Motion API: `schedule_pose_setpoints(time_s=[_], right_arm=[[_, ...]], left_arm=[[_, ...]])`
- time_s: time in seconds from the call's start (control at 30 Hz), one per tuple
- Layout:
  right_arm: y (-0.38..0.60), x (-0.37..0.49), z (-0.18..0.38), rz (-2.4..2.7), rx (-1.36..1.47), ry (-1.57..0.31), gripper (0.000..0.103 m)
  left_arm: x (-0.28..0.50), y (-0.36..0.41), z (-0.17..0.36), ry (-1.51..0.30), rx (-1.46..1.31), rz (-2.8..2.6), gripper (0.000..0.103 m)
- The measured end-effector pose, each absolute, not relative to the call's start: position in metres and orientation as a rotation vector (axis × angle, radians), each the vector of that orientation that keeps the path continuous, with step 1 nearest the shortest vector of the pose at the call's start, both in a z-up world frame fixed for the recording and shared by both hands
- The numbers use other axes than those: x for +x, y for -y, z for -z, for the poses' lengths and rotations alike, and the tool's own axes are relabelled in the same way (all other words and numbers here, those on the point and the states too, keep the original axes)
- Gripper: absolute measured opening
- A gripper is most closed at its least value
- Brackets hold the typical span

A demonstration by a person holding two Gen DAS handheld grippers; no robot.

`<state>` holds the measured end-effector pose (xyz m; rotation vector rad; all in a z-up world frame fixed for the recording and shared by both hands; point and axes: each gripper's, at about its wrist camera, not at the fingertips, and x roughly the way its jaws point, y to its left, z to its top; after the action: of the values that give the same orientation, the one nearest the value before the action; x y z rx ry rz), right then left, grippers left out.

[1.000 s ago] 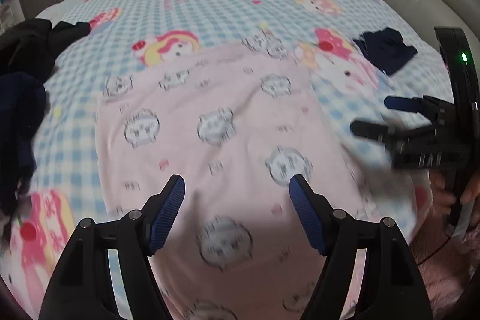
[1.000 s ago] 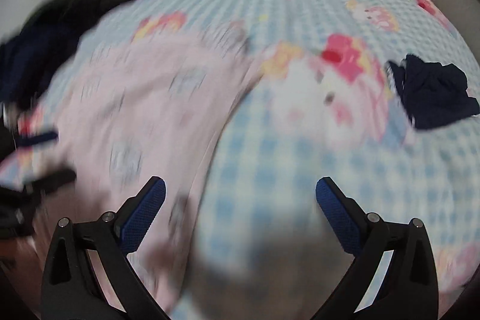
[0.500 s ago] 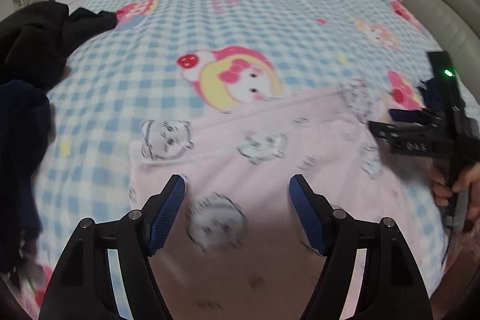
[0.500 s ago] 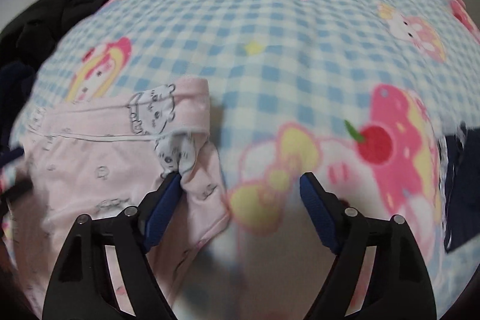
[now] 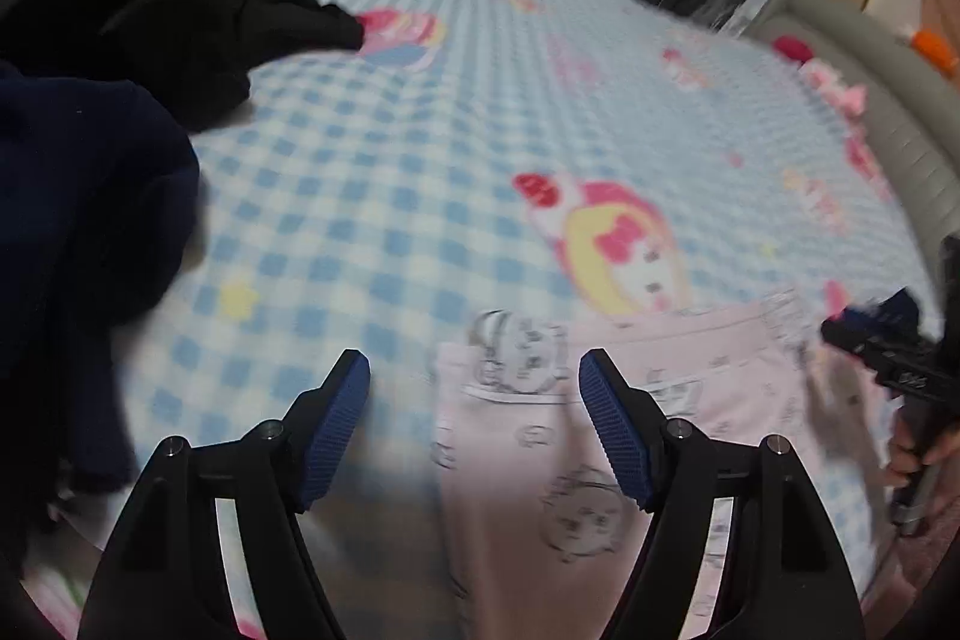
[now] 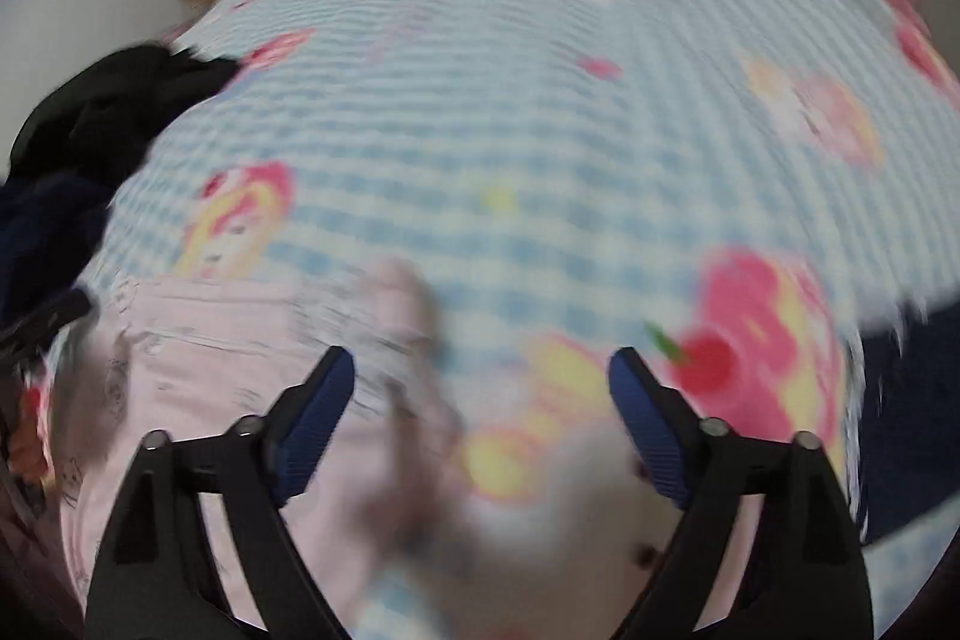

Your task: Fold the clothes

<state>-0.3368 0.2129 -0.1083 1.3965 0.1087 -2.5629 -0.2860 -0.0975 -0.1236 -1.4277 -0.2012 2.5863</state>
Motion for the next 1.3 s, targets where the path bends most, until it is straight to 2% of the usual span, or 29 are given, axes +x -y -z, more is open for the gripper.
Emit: schedule_pose_setpoints(time_s=[0.13, 0.33, 0.47, 0.5, 0.53, 0.57, 0.6, 0.63, 0.7, 0.73, 0.77, 0.83, 0.87, 0.9, 0.93, 0.97, 1.0, 1.03, 1.07, 1.1, 1.3], right_arm=[[-0.200, -0.364, 0.138, 2.561, 1.526, -0.219, 0.085], [-0.226, -0.368, 0.119, 2.459, 1.484, 0.068, 0.079], [-0.200, -0.374, 0.126, 2.328, 1.510, -0.003, 0.079], [-0.195, -0.378, 0.133, 2.306, 1.548, -0.011, 0.079], [-0.192, -0.380, 0.140, 2.294, 1.579, 0.000, 0.079], [-0.188, -0.383, 0.146, 2.281, 1.610, 0.010, 0.075], [-0.183, -0.382, 0.148, 2.275, 1.614, 0.003, 0.068], [-0.177, -0.379, 0.143, 2.280, 1.580, -0.029, 0.045], [-0.163, -0.371, 0.133, 2.288, 1.510, -0.093, 0.027], [-0.157, -0.367, 0.128, 2.291, 1.475, -0.125, 0.013], [-0.152, -0.364, 0.125, 2.291, 1.452, -0.145, 0.013], [-0.146, -0.362, 0.123, 2.286, 1.445, -0.154, 0.013], [-0.146, -0.362, 0.124, 2.298, 1.451, -0.163, 0.017], [-0.146, -0.364, 0.129, 2.304, 1.474, -0.170, 0.022], [-0.147, -0.365, 0.136, 2.296, 1.511, -0.171, 0.036], [-0.150, -0.367, 0.143, 2.287, 1.537, -0.151, 0.039], [-0.154, -0.369, 0.147, 2.278, 1.547, -0.100, 0.039], [-0.159, -0.369, 0.148, 2.273, 1.546, -0.054, 0.036], [-0.162, -0.369, 0.145, 2.275, 1.529, -0.014, 0.016], [-0.165, -0.368, 0.141, 2.276, 1.508, 0.015, 0.010], [-0.170, -0.365, 0.106, 2.337, 1.372, 0.081, 0.009]], left_arm=[[-0.300, 0.098, 0.137, 0.068, -1.502, -2.580, 0.071], [-0.304, 0.130, 0.130, 0.371, -1.498, -2.470, 0.068], [-0.299, 0.119, 0.136, 0.378, -1.492, -2.420, 0.067], [-0.297, 0.115, 0.137, 0.362, -1.492, -2.427, 0.052], [-0.295, 0.111, 0.138, 0.347, -1.491, -2.435, 0.044], [-0.294, 0.108, 0.139, 0.331, -1.491, -2.443, 0.030], [-0.292, 0.107, 0.136, 0.323, -1.478, -2.445, 0.022], [-0.291, 0.108, 0.130, 0.321, -1.458, -2.443, 0.013], [-0.292, 0.112, 0.122, 0.315, -1.433, -2.442, 0.006], [-0.297, 0.115, 0.121, 0.311, -1.436, -2.444, 0.006], [-0.300, 0.117, 0.124, 0.332, -1.451, -2.425, 0.006], [-0.300, 0.119, 0.136, 0.403, -1.492, -2.359, 0.013], [-0.300, 0.120, 0.141, 0.438, -1.512, -2.325, 0.032], [-0.300, 0.121, 0.147, 0.472, -1.532, -2.290, 0.040], [-0.301, 0.122, 0.152, 0.506, -1.550, -2.256, 0.040], [-0.298, 0.120, 0.153, 0.511, -1.546, -2.253, 0.032], [-0.293, 0.117, 0.151, 0.497, -1.528, -2.269, 0.014], [-0.289, 0.112, 0.148, 0.468, -1.511, -2.293, 0.009], [-0.287, 0.109, 0.143, 0.428, -1.492, -2.321, 0.007], [-0.286, 0.106, 0.137, 0.389, -1.473, -2.348, 0.006], [-0.288, 0.121, 0.116, 0.370, -1.386, -2.454, 0.006]])
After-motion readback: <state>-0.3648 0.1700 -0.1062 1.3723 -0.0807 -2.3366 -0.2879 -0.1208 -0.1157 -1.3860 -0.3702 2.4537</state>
